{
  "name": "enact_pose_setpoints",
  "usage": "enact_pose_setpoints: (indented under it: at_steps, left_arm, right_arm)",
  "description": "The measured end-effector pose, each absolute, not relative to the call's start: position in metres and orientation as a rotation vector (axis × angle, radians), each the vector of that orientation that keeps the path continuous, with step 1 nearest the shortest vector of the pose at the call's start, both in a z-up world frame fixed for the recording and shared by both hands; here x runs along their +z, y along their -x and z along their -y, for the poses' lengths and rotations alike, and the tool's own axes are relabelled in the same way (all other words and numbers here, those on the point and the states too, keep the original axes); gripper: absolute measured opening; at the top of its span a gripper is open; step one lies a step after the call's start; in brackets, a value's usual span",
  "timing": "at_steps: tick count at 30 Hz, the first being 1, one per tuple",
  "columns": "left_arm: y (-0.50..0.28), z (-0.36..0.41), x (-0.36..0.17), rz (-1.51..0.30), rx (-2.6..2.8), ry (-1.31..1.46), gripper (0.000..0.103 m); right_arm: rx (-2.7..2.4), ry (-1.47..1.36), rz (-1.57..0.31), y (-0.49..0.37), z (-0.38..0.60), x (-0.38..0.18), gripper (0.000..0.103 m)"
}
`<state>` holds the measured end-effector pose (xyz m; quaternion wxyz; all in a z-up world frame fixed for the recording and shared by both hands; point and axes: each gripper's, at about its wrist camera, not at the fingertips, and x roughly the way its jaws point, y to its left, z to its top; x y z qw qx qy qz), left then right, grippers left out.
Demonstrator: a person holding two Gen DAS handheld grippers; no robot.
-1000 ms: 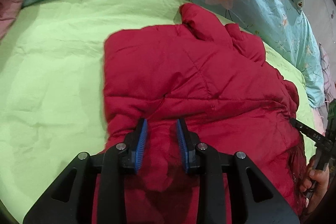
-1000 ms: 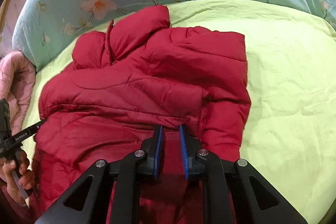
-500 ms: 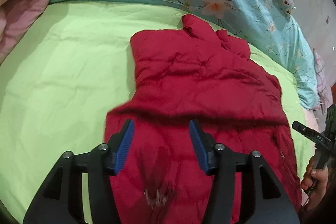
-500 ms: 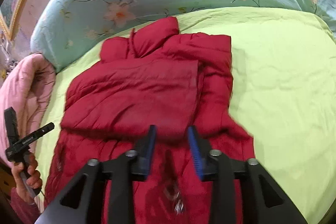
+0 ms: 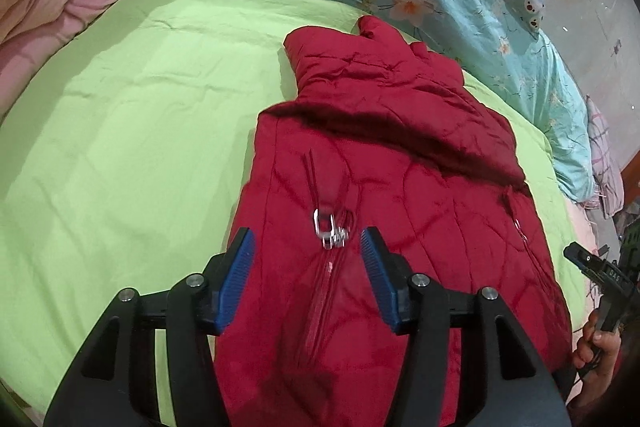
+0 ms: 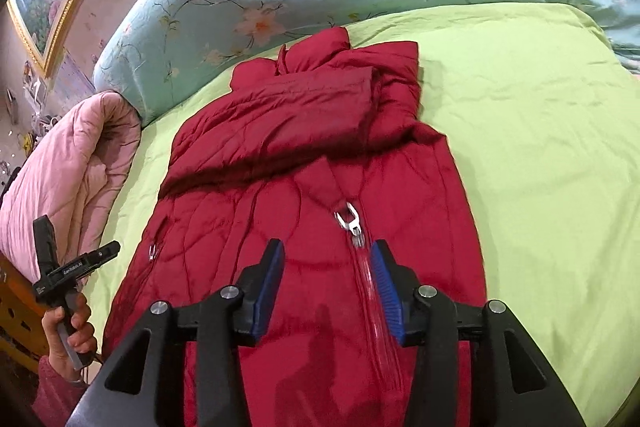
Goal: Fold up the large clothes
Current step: 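Move both grippers to the coat hem and close on it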
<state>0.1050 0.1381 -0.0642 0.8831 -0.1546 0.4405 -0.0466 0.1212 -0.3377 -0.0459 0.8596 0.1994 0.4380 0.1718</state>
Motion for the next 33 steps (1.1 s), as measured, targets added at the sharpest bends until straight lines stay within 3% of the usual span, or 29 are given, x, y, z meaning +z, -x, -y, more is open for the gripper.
enact_pose_setpoints:
  at_steps: [2, 4, 13, 16, 33]
  left_arm:
    - [-0.095, -0.14, -0.064, -0.914, -0.1, 0.336, 0.055]
    - [-0.085, -0.142, -0.064, -0.913, -0.1, 0.348, 0.063]
    - [-0.048, -0.149, -0.065, -0.921, -0.101, 0.377, 0.063]
    - [-0.039, -0.151, -0.068, -0.932, -0.1, 0.38, 0.069]
    - [-0.012, -0.155, -0.106, -1.026, -0.11, 0.458, 0.069]
  right_arm:
    - [0.357, -0.431, -0.914, -0.109, 0.342, -0.044, 0.053]
    - [0.351, -0.434, -0.91, -0.099, 0.345, -0.042, 0.053]
    - [0.311, -0.471, -0.907, -0.054, 0.364, -0.041, 0.059]
    - [0.304, -0.481, -0.909, -0.043, 0.368, -0.042, 0.059]
    - [0.219, -0.523, -0.939, -0.015, 0.401, -0.061, 0.069]
